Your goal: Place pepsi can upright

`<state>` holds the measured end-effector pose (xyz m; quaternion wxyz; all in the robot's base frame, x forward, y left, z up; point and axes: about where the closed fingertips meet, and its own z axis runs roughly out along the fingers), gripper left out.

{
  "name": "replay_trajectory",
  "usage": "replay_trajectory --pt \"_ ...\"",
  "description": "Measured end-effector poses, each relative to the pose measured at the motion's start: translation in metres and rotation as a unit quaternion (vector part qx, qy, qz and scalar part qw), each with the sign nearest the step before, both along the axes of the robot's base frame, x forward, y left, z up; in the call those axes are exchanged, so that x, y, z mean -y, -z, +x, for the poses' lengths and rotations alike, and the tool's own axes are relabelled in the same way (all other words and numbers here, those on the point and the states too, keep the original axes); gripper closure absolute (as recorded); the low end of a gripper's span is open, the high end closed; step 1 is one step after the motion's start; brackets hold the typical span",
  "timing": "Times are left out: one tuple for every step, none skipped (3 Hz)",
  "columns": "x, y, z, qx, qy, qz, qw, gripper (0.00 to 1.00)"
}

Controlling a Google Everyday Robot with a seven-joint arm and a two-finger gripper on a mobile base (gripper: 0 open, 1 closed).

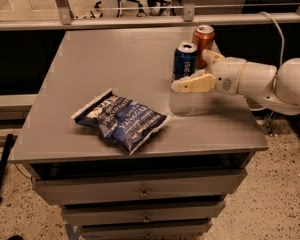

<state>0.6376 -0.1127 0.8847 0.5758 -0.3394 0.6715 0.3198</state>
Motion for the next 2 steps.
replay_trajectory --pt "0.022 0.002 -0.014 -0.01 0.008 -0.025 0.9996 0.0" --pt "0.066 0.0 -0.032 -0.033 0.063 -0.062 0.9955 0.0"
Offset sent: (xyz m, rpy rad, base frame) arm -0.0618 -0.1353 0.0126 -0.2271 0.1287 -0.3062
